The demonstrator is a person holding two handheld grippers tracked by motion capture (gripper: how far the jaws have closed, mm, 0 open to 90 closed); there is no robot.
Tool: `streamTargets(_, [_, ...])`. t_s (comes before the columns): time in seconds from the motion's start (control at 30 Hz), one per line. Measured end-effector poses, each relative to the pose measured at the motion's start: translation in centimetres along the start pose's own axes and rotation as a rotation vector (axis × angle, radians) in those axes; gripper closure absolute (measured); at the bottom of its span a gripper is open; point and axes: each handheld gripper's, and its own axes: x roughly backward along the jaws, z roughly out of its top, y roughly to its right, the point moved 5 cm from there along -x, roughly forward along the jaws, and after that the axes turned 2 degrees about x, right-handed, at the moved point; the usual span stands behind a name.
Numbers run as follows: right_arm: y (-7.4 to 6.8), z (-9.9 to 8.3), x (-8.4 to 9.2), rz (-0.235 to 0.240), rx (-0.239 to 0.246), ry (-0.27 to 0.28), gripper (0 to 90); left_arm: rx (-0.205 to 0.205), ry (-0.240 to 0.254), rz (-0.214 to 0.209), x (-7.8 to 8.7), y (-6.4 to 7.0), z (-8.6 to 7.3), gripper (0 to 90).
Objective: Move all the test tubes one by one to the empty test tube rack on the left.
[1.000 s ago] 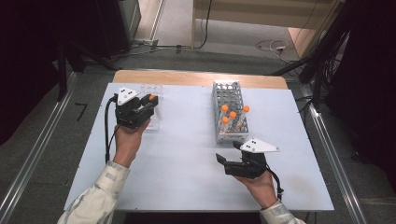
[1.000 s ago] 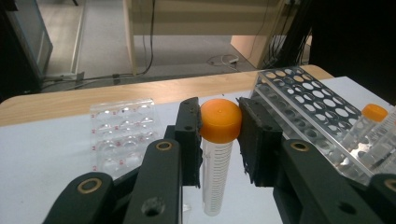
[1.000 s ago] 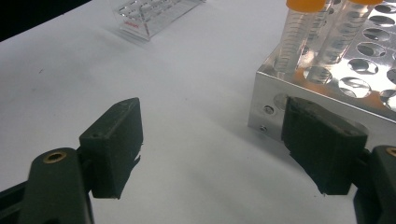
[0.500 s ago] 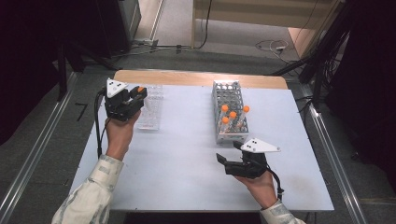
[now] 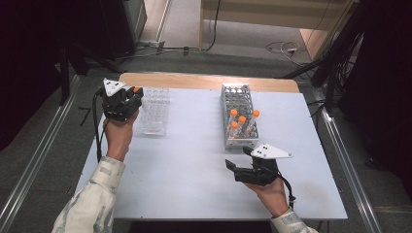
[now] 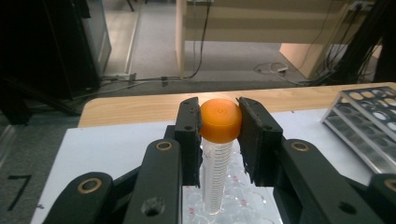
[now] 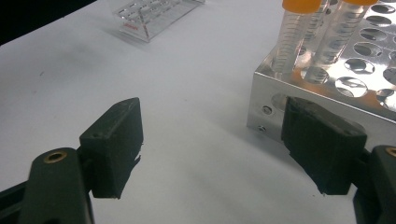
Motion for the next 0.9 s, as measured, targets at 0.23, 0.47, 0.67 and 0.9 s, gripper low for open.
streamTargets(0.23, [0.0, 0.0, 0.1, -0.001, -0.002, 0.002, 19.8, -0.007, -0.014, 0.014, -0.6, -0.2, -0.3, 69.9])
streamTargets(0.47, [0.0, 0.0, 0.1, -0.001, 0.0, 0.002, 19.8, -0.038, -0.023, 0.025, -1.0, 0.1, -1.2, 69.8])
streamTargets(0.67, [0.0, -0.1, 0.1, -0.002, -0.001, 0.0, 19.9, -0.06, -0.062, 0.033, -2.1, 0.1, -3.1, 69.5])
streamTargets(0.9, [0.0, -0.1, 0.0, -0.003, 0.004, -0.002, 20.0, -0.092, -0.076, 0.042, -2.5, 0.4, -3.9, 68.7])
